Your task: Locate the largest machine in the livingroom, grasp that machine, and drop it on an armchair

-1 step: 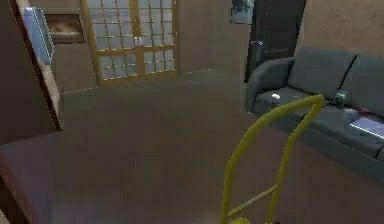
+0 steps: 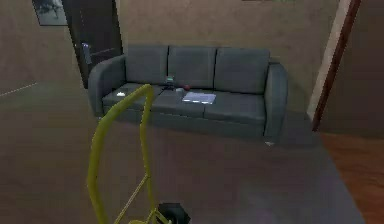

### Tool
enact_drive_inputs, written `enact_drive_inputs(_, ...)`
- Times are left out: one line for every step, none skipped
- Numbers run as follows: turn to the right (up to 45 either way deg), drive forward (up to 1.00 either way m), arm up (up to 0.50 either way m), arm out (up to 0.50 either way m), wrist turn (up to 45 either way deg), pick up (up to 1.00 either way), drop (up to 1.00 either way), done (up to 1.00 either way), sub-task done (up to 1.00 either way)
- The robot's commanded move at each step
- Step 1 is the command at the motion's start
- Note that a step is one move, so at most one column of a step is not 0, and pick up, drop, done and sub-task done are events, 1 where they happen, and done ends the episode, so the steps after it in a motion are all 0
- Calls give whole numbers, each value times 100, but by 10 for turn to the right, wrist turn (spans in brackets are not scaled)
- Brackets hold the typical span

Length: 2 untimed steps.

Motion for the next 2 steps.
enact_drive_inputs(150, 0, 0, 0, 0, 0, 0, 0, 0)
enact_drive_inputs(0, 100, 0, 0, 0, 0, 0, 0, 0)
